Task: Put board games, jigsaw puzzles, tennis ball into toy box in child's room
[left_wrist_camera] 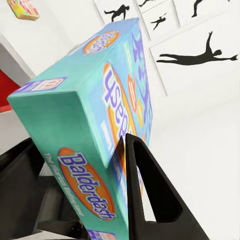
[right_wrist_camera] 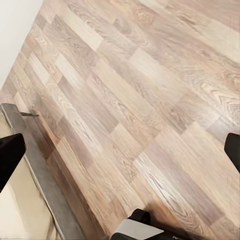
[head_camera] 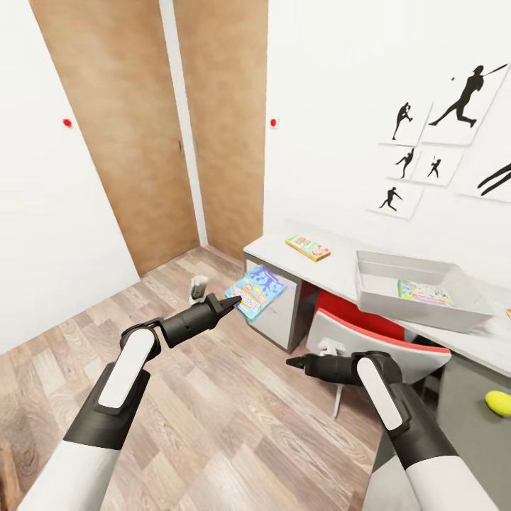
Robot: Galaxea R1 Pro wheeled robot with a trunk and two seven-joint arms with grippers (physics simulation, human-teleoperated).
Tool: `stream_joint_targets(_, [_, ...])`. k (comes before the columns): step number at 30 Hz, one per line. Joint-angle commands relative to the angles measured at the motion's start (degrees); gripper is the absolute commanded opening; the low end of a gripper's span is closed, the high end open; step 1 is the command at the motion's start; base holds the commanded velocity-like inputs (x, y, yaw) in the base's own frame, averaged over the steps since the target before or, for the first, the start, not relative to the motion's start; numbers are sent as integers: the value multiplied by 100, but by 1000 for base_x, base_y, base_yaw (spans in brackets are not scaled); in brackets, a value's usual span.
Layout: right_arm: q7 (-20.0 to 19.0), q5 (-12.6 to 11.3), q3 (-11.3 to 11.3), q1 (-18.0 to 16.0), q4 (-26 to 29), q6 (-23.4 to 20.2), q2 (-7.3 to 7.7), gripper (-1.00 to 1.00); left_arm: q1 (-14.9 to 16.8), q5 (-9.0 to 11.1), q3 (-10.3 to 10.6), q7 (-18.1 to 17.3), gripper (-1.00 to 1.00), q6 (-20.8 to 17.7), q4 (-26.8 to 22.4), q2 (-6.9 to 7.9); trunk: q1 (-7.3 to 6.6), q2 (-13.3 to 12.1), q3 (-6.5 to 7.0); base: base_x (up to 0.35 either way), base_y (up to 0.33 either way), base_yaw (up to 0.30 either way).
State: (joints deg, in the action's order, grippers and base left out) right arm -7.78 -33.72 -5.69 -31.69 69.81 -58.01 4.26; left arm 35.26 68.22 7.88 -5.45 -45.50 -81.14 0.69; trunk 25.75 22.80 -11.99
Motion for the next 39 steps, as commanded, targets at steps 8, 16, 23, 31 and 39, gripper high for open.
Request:
stream_joint_targets(8, [-56,59,-3,-3,6,-17,5,100,7,7,3,-32,-100,-12,2,1,3,12,-11,0,0,279])
stream_joint_targets(16, [-55,59,-3,-3,6,-17,5,100,7,7,3,-32,-100,-12,2,1,3,12,-11,0,0,279])
stream_joint_targets(23, [-52,59,-3,-3,6,-17,5,100,7,7,3,-34,-100,-12,2,1,3,12,-11,0,0,279])
stream_joint_targets(31, [-51,59,-3,-3,6,-17,5,100,7,7,8,-35,-100,-12,2,-2,3,12,-11,0,0,279])
stream_joint_targets(39, [-50,60,-3,-3,6,-17,5,100,7,13,27,-35,-100,-12,0,-9,3,12,-11,0,0,279])
